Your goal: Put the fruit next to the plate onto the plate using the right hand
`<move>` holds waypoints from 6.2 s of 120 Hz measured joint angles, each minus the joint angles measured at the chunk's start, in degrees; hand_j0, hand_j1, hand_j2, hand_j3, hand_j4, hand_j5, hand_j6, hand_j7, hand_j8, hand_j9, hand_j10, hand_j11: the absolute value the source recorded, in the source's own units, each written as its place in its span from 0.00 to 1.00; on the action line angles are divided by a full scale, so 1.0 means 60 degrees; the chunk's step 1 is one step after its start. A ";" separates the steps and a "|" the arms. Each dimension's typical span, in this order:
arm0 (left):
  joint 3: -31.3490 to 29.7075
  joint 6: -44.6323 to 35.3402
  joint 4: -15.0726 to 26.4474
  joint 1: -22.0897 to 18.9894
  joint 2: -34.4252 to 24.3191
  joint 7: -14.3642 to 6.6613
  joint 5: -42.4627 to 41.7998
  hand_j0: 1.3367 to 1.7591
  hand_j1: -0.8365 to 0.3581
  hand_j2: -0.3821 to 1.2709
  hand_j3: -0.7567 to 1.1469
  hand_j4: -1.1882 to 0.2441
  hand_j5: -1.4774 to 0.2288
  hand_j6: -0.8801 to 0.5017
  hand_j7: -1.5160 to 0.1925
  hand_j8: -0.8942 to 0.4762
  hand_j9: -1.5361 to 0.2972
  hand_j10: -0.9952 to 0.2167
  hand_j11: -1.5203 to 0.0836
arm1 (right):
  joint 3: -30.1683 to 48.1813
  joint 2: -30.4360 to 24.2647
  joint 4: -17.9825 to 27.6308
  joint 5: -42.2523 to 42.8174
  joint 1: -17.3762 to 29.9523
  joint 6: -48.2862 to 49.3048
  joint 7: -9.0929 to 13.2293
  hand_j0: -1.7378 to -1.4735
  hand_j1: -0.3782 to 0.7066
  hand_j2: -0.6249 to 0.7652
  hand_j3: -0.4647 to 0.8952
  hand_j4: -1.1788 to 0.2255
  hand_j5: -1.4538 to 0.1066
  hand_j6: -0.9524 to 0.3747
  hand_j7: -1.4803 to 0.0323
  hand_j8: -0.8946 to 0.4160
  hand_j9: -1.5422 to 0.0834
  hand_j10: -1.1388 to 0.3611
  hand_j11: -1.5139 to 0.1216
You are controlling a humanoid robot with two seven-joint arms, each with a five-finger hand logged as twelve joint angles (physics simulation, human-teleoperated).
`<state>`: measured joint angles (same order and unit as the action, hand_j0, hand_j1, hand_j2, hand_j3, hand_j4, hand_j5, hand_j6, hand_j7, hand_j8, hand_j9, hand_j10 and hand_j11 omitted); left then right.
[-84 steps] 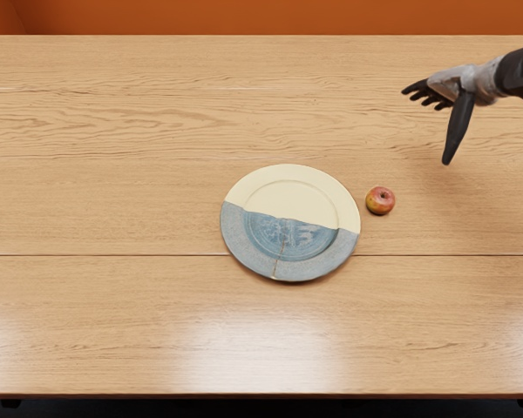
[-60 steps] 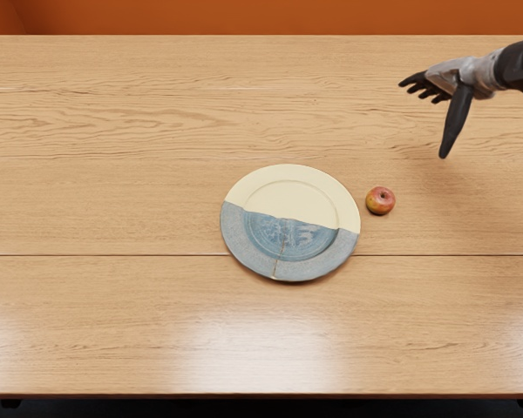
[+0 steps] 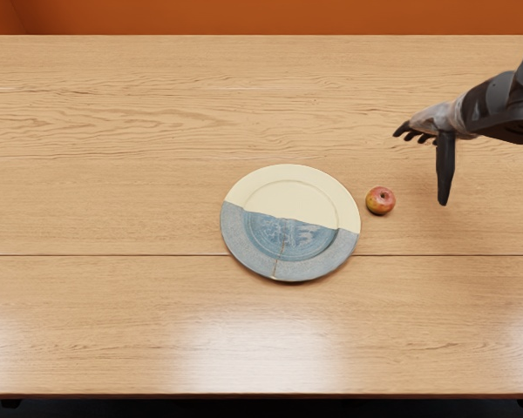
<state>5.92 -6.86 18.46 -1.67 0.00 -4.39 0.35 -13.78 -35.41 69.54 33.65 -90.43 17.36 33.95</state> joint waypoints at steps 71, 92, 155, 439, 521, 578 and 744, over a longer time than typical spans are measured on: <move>0.0001 0.0000 0.0000 0.0000 0.0000 0.0000 0.0000 0.76 0.99 0.23 0.40 0.83 0.87 0.64 0.89 0.65 0.84 0.82 0.95 | -0.0028 -0.0498 0.3299 0.1630 0.1193 -0.4724 0.0174 0.30 0.23 0.42 0.34 0.70 0.78 0.57 0.82 0.54 0.80 0.63 0.78; 0.0000 0.0000 0.0000 0.0000 0.0000 0.0000 0.0000 0.76 0.99 0.23 0.40 0.83 0.87 0.64 0.89 0.65 0.84 0.82 0.95 | -0.0025 -0.0440 0.3296 0.1772 0.1394 -0.4872 0.0175 0.30 0.29 0.42 0.34 0.66 0.73 0.53 0.77 0.49 0.75 0.60 0.73; 0.0002 0.0000 0.0000 0.0000 0.0000 0.0000 0.0000 0.76 0.99 0.23 0.40 0.83 0.87 0.64 0.89 0.65 0.84 0.82 0.95 | -0.0682 0.0598 0.2685 0.2686 0.1666 -0.5587 0.0175 0.30 0.32 0.41 0.34 0.65 0.71 0.51 0.75 0.47 0.73 0.58 0.71; -0.0001 0.0000 0.0000 0.0000 0.0000 0.0000 0.0000 0.76 0.99 0.23 0.40 0.83 0.87 0.64 0.89 0.65 0.84 0.82 0.95 | -0.1025 0.1699 0.1221 0.2607 0.2342 -0.6485 0.0176 0.31 0.58 0.49 0.34 0.43 0.44 0.39 0.48 0.33 0.47 0.37 0.45; -0.0001 0.0000 0.0000 0.0000 0.0000 0.0000 0.0000 0.76 0.99 0.23 0.40 0.83 0.87 0.64 0.89 0.65 0.84 0.82 0.95 | -0.0148 0.2462 0.1307 0.2047 0.1128 -0.5567 0.0173 0.30 0.60 0.53 0.34 0.43 0.42 0.40 0.47 0.34 0.46 0.37 0.44; -0.0002 0.0000 0.0000 0.0000 0.0000 0.0000 0.0000 0.76 0.99 0.23 0.40 0.83 0.87 0.64 0.89 0.65 0.84 0.82 0.95 | 0.0202 0.3415 0.1148 0.1620 0.1163 -0.5599 0.0172 0.31 0.60 0.52 0.34 0.43 0.42 0.40 0.47 0.34 0.46 0.37 0.44; 0.0007 0.0000 0.0000 0.0030 0.0000 0.0000 0.0000 0.76 0.99 0.23 0.40 0.83 0.87 0.64 0.89 0.65 0.84 0.82 0.95 | 0.5626 -0.1552 -0.0472 -0.4065 0.2917 0.2921 0.0175 0.30 0.07 0.45 0.34 0.81 0.90 0.69 0.94 0.65 0.92 0.73 0.89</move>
<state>5.96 -6.86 18.46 -1.49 0.00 -4.39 0.36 19.98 -44.72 66.71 9.26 -72.93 34.89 35.00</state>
